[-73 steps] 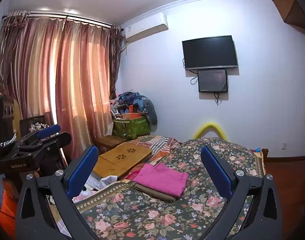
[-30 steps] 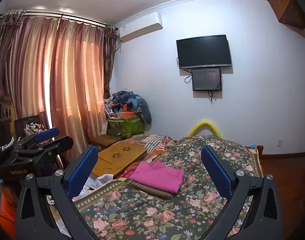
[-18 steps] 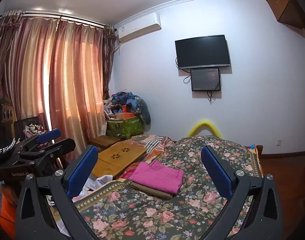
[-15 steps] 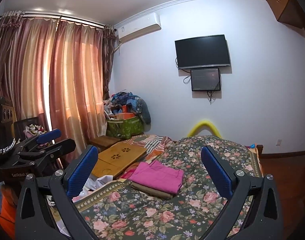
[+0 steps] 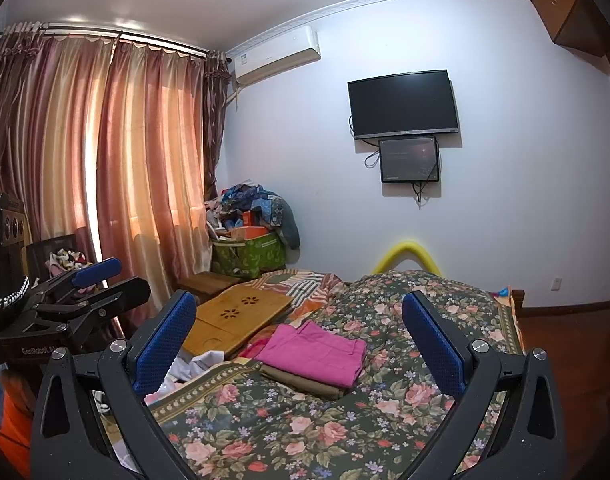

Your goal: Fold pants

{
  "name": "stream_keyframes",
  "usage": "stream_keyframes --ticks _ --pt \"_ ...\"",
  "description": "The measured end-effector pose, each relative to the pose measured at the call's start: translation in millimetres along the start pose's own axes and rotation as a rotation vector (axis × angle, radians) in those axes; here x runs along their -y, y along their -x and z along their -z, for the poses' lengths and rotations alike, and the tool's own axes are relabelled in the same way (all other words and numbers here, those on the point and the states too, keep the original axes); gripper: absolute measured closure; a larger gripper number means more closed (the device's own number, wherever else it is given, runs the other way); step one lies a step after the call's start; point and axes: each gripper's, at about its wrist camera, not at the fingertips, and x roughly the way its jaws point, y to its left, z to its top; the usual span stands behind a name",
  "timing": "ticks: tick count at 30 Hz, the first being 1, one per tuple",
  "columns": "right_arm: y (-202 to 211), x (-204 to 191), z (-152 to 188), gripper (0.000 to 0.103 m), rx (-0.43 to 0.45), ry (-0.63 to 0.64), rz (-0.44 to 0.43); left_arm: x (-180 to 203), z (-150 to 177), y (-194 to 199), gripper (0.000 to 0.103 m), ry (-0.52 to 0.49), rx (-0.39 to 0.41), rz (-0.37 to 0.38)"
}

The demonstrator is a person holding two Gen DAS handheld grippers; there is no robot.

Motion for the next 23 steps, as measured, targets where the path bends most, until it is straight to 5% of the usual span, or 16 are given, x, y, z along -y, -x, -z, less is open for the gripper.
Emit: stream_keyframes --ticks 23 --pt "-3.4 -2.7 -1.2 0.000 -0.010 -0.004 0.013 -4.8 2.1 -4.3 0.000 0.013 -0.019 0.032"
